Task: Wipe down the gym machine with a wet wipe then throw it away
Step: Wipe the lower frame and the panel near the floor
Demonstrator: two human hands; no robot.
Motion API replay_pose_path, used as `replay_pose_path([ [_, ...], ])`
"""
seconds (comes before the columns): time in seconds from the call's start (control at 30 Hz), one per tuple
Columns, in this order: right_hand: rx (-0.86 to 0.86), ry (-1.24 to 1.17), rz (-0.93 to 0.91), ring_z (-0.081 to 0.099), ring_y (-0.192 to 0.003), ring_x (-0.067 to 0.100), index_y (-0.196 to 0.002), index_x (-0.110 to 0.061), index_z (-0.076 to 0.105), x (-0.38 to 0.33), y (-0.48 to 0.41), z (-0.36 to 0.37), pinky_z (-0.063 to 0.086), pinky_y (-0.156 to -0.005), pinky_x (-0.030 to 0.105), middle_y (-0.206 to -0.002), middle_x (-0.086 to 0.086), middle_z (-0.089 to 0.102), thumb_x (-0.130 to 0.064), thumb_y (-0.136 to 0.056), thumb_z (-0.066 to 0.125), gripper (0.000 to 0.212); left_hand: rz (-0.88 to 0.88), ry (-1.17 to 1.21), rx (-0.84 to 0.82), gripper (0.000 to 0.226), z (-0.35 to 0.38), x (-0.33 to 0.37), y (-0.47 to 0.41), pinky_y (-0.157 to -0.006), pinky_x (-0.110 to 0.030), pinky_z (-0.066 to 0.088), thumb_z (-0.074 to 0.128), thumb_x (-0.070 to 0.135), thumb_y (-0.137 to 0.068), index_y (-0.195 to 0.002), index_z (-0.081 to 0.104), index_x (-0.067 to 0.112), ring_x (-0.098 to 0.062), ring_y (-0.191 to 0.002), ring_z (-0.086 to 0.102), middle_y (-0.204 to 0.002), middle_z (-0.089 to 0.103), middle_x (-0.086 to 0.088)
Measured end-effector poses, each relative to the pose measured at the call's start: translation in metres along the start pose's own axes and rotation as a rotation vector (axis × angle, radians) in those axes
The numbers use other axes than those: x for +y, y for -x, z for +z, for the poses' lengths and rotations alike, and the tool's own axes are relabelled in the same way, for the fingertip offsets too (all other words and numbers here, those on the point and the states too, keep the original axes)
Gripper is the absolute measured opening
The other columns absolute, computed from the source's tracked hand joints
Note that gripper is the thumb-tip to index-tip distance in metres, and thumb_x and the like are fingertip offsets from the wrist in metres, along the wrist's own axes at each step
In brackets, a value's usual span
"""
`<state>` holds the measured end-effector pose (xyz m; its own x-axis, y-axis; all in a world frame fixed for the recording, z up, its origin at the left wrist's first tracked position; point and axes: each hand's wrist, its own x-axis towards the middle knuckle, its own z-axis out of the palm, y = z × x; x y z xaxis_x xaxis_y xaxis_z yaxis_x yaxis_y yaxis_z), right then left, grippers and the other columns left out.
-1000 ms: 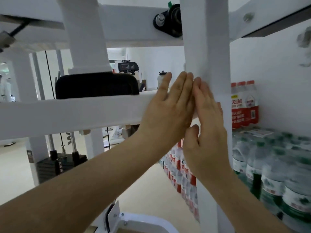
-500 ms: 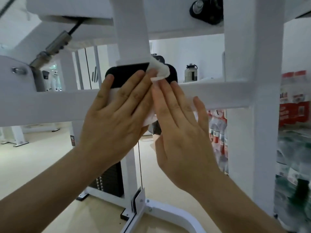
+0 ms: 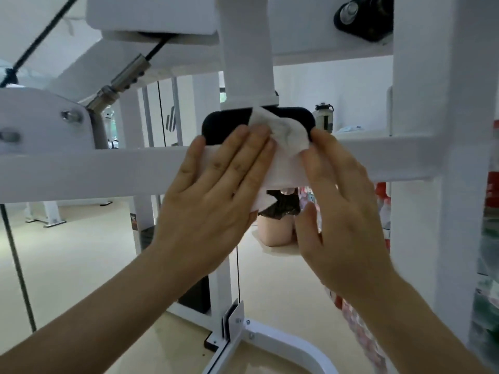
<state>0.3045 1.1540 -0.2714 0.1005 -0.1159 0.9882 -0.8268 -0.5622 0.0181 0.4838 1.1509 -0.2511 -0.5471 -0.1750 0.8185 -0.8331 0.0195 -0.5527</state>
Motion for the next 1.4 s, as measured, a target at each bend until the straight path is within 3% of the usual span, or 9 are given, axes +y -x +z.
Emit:
replay_pose_path([
  [0.2, 0.059, 0.055, 0.185, 0.034, -0.139, 0.025, -0.146, -0.004, 0.034, 0.044, 0.032, -0.047, 0.028, -0.116, 0.036, -0.150, 0.016, 0.037, 0.003, -0.083, 0.047, 0.065, 0.218, 0.131, 0.150, 0.053, 0.014, 0.090, -0.089, -0.118, -0.052, 0.020, 0.031, 0.028, -0.103, -0.149, 0.030, 0.004, -0.028, -0.146, 0.024, -0.157, 0.027, -0.014],
  [0.33, 0.071, 0.090, 0.384, 0.024, -0.143, 0.011, -0.151, -0.011, 0.027, 0.080, 0.049, -0.080, 0.017, -0.119, 0.023, -0.155, 0.009, 0.029, 0.001, -0.085, 0.044, 0.069, 0.132, 0.235, 0.075, 0.056, 0.015, 0.125, -0.113, -0.119, -0.052, 0.016, 0.031, 0.029, -0.101, -0.149, 0.028, -0.001, -0.032, -0.144, 0.027, -0.154, 0.030, -0.019],
  [0.43, 0.069, -0.101, 0.542, 0.030, -0.140, 0.005, -0.151, -0.022, 0.029, 0.080, 0.055, -0.090, 0.028, -0.116, 0.027, -0.151, -0.001, 0.036, -0.010, -0.092, 0.043, 0.062, -0.010, 0.336, 0.035, 0.061, 0.010, 0.139, -0.112, -0.119, -0.051, 0.009, 0.028, 0.035, -0.100, -0.150, 0.026, 0.000, -0.030, -0.146, 0.024, -0.156, 0.028, -0.017],
  [0.63, -0.027, -0.969, 0.948, 0.065, -0.107, 0.003, -0.140, -0.029, 0.047, 0.050, 0.048, -0.124, 0.056, -0.085, 0.026, -0.113, -0.016, 0.070, -0.025, -0.092, 0.056, 0.048, -0.350, 1.306, -0.133, 0.062, -0.037, 0.182, -0.077, -0.122, -0.028, 0.006, 0.016, 0.050, -0.098, -0.153, 0.024, 0.022, 0.001, -0.146, 0.010, -0.159, 0.022, 0.010],
  [0.8, -0.165, -1.079, 0.987, 0.071, -0.098, 0.016, -0.118, -0.011, 0.067, 0.052, 0.057, -0.142, 0.055, -0.080, 0.023, -0.104, 0.006, 0.075, -0.020, -0.084, 0.057, 0.036, -0.489, 1.715, -0.259, 0.068, -0.044, 0.212, -0.053, -0.121, -0.027, 0.011, 0.027, 0.057, -0.090, -0.152, 0.010, 0.037, 0.016, -0.140, -0.002, -0.157, 0.004, 0.028],
  [1.0, -0.146, -0.574, 1.005, 0.071, -0.082, 0.002, -0.105, -0.024, 0.075, 0.062, 0.061, -0.140, 0.057, -0.075, 0.020, -0.088, -0.007, 0.076, -0.005, -0.090, 0.064, 0.026, -0.492, 1.816, -0.408, 0.101, -0.035, 0.217, -0.033, -0.119, -0.038, 0.023, 0.063, 0.061, -0.063, -0.148, 0.010, 0.047, 0.006, -0.144, 0.009, -0.156, 0.010, 0.030],
  [1.23, 0.054, -0.274, 0.941, 0.062, -0.084, 0.006, -0.105, -0.028, 0.066, 0.128, 0.058, -0.122, 0.048, -0.062, 0.010, -0.096, -0.005, 0.063, -0.014, -0.082, 0.076, 0.029, -0.534, 1.559, -0.404, 0.072, -0.012, 0.222, -0.049, -0.116, -0.041, 0.028, 0.039, 0.061, -0.093, -0.153, 0.019, 0.027, -0.008, -0.144, 0.023, -0.156, 0.028, 0.010],
  [1.33, 0.203, 0.147, 0.702, 0.053, -0.080, 0.007, -0.100, -0.018, 0.066, 0.125, 0.054, -0.103, 0.045, -0.074, 0.011, -0.098, -0.003, 0.056, -0.013, -0.083, 0.075, 0.020, -0.569, 1.306, -0.262, 0.075, 0.000, 0.227, -0.056, -0.111, -0.044, 0.033, 0.036, 0.064, -0.088, -0.147, 0.034, 0.017, -0.020, -0.136, 0.035, -0.148, 0.042, 0.000],
  [1.4, 0.307, 0.389, 0.507, 0.053, -0.086, 0.017, -0.103, -0.012, 0.067, 0.117, 0.060, -0.093, 0.049, -0.078, 0.031, -0.100, 0.004, 0.052, -0.013, -0.085, 0.070, 0.018, -0.632, 1.294, -0.257, 0.075, 0.011, 0.235, -0.054, -0.106, -0.046, 0.037, 0.043, 0.061, -0.087, -0.145, 0.035, 0.015, -0.025, -0.131, 0.040, -0.143, 0.046, -0.005],
])
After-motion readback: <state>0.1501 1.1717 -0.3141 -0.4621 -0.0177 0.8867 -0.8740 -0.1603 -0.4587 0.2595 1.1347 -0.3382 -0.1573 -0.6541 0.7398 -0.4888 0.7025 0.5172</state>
